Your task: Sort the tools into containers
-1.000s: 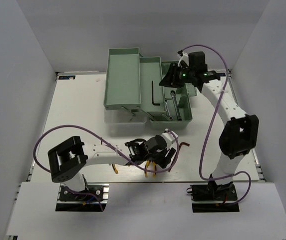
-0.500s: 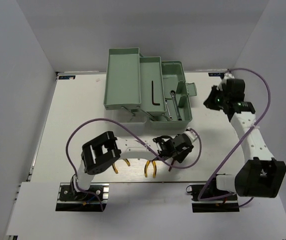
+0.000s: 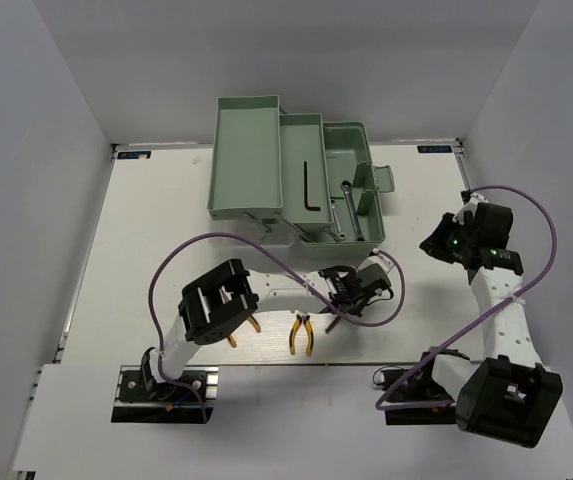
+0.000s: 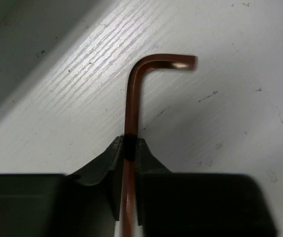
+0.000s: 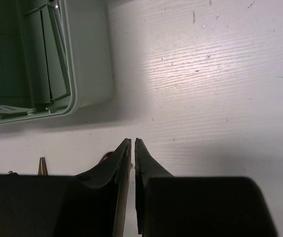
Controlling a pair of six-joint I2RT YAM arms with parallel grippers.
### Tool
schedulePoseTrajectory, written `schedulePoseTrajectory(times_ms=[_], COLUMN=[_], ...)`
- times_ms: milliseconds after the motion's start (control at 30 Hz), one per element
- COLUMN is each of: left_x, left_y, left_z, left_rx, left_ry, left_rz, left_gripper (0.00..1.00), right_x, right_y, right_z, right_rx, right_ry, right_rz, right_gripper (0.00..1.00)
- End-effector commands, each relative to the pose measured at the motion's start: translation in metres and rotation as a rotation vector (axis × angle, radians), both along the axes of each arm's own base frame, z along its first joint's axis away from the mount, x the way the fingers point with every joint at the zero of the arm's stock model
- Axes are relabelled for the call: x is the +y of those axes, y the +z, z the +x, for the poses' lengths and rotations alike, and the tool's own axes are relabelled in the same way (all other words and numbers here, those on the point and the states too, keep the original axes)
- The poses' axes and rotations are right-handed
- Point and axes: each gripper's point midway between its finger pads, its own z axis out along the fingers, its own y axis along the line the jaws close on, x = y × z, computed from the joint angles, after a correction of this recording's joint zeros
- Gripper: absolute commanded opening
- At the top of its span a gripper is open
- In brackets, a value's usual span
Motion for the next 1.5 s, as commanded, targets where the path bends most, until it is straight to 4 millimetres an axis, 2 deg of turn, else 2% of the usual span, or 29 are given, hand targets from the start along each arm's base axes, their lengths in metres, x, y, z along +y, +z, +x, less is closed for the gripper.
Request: schedulePoseTrajectory(times_ms=[0, 100, 133, 200, 233, 267, 300, 333, 400, 433, 467, 500, 533, 600, 767, 867, 933, 967, 1000, 1067, 1100, 1133, 1200, 1267, 1333, 1367, 1400, 1433, 1467], left_x=[0.010, 0.014, 0.013, 0.011, 0.009, 0.006, -0.002, -0.007, -0.015, -0.017, -0.016, -0.016, -0.016, -0.005, 0.032, 0.054, 0.072, 0.073, 0.086, 0.093, 0.099, 0.101, 0.101, 0.106, 0.113, 0.115, 0.113, 0.118, 0.116], left_y=[-0.012, -0.019, -0.019, -0.001, 0.008, 0.018, 0.044, 0.059, 0.091, 0.125, 0.141, 0.161, 0.175, 0.212, 0.262, 0.305, 0.316, 0.318, 0.317, 0.321, 0.307, 0.312, 0.292, 0.289, 0.272, 0.264, 0.262, 0.262, 0.262], left_z=[-0.006, -0.010, -0.012, -0.012, -0.013, -0.016, -0.019, -0.019, -0.016, -0.015, -0.010, -0.004, -0.003, 0.021, 0.080, 0.120, 0.149, 0.162, 0.180, 0.200, 0.219, 0.227, 0.243, 0.255, 0.264, 0.270, 0.268, 0.271, 0.271], left_rx=[0.039, 0.062, 0.069, 0.062, 0.057, 0.046, 0.047, 0.031, 0.015, -0.021, -0.048, -0.069, -0.087, -0.154, -0.309, -0.414, -0.470, -0.485, -0.507, -0.528, -0.532, -0.538, -0.526, -0.521, -0.489, -0.478, -0.463, -0.464, -0.457], left_ry=[-0.004, -0.012, -0.017, -0.030, -0.045, -0.062, -0.080, -0.103, -0.125, -0.134, -0.137, -0.128, -0.135, -0.064, 0.147, 0.281, 0.351, 0.373, 0.406, 0.430, 0.446, 0.461, 0.453, 0.472, 0.471, 0.472, 0.454, 0.464, 0.462], left_rz=[0.061, 0.085, 0.083, 0.055, 0.040, 0.025, -0.039, -0.075, -0.164, -0.233, -0.265, -0.308, -0.332, -0.385, -0.427, -0.466, -0.440, -0.418, -0.383, -0.361, -0.316, -0.319, -0.271, -0.252, -0.214, -0.205, -0.207, -0.204, -0.215], left_gripper=[0.15, 0.06, 0.00, 0.00, 0.00, 0.00, 0.00, 0.00, 0.00, 0.00, 0.00, 0.00, 0.00, 0.00, 0.00, 0.00, 0.00, 0.00, 0.00, 0.00, 0.00, 0.00, 0.00, 0.00, 0.00, 0.00, 0.03, 0.20, 0.32], right_x=[0.002, -0.003, -0.003, -0.006, -0.006, -0.006, -0.009, -0.010, -0.016, -0.017, -0.021, -0.023, -0.025, -0.031, -0.037, -0.034, -0.031, -0.031, -0.028, -0.028, -0.026, -0.025, -0.024, -0.021, -0.019, -0.011, -0.010, -0.005, -0.001], right_y=[0.005, 0.007, 0.007, 0.006, 0.005, 0.003, 0.001, 0.000, 0.001, 0.000, 0.001, -0.001, -0.001, -0.001, 0.005, 0.007, 0.006, 0.008, 0.007, 0.009, 0.009, 0.011, 0.012, 0.012, 0.013, 0.017, 0.017, 0.019, 0.020], right_z=[0.000, -0.001, -0.001, -0.002, -0.003, -0.003, -0.004, -0.005, -0.005, -0.006, -0.007, -0.008, -0.007, -0.008, -0.011, -0.012, -0.013, -0.013, -0.014, -0.016, -0.016, -0.018, -0.018, -0.018, -0.018, -0.020, -0.020, -0.022, -0.023], right_rx=[-0.029, -0.039, -0.039, -0.038, -0.036, -0.034, -0.031, -0.027, -0.034, -0.033, -0.040, -0.043, -0.047, -0.061, -0.098, -0.113, -0.112, -0.117, -0.117, -0.124, -0.132, -0.140, -0.147, -0.152, -0.158, -0.165, -0.171, -0.175, -0.180], right_ry=[0.005, -0.016, -0.017, -0.025, -0.019, -0.017, -0.014, -0.015, -0.028, -0.027, -0.042, -0.051, -0.063, -0.079, -0.097, -0.077, -0.063, -0.062, -0.053, -0.050, -0.039, -0.033, -0.028, -0.008, 0.017, 0.060, 0.079, 0.103, 0.127], right_rz=[0.056, 0.075, 0.078, 0.088, 0.093, 0.094, 0.090, 0.086, 0.076, 0.071, 0.072, 0.067, 0.067, 0.052, 0.050, 0.066, 0.092, 0.097, 0.106, 0.120, 0.127, 0.132, 0.141, 0.155, 0.159, 0.193, 0.191, 0.207, 0.226], right_gripper=[0.13, 0.13, 0.13, 0.20, 0.28, 0.57, 0.68, 0.74, 0.77, 0.71, 0.35, 0.12, 0.00, 0.00, 0.00, 0.00, 0.00, 0.00, 0.00, 0.00, 0.00, 0.00, 0.00, 0.01, 0.21, 0.37, 0.43, 0.48, 0.53])
